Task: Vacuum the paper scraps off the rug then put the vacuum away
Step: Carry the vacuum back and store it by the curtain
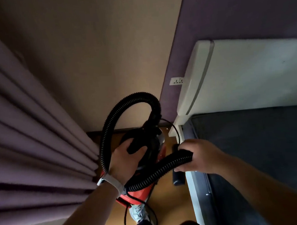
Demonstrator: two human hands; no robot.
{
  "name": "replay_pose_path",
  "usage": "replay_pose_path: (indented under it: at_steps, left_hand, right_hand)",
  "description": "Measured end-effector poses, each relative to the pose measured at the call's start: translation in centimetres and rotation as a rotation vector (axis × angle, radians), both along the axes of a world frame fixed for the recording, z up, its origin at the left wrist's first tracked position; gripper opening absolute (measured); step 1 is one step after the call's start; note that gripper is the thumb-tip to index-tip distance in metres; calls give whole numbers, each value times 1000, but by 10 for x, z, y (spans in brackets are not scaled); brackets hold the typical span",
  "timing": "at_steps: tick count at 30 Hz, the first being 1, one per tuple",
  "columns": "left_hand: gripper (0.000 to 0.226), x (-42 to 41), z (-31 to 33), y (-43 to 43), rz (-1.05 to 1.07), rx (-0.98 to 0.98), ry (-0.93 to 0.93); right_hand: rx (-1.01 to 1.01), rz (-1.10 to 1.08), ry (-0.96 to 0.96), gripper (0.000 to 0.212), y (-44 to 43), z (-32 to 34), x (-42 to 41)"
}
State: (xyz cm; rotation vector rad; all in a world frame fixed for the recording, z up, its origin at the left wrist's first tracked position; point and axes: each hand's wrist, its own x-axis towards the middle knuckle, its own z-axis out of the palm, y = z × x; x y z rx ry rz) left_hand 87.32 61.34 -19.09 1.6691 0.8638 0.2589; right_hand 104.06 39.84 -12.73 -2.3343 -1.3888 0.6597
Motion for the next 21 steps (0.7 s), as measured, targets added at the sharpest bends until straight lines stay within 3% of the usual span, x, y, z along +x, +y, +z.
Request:
replay_pose_path:
  at_steps: [10, 14, 19, 21]
  left_hand:
    - [44, 76, -73, 57, -9, -62, 141]
    - [34, 96, -125, 70, 50, -74, 216]
    - [58, 121, -206, 86, 100, -111, 325]
    - [54, 131, -242, 94, 90, -125, 353]
  right_hand:
    - [-88, 13, 96, 64, 61, -76, 83]
    - [-113, 45, 171, 61, 80, -145, 119]
    - [-163, 122, 206, 63, 107, -251, 161]
    - [-168, 145, 215, 63, 118, -291, 175]
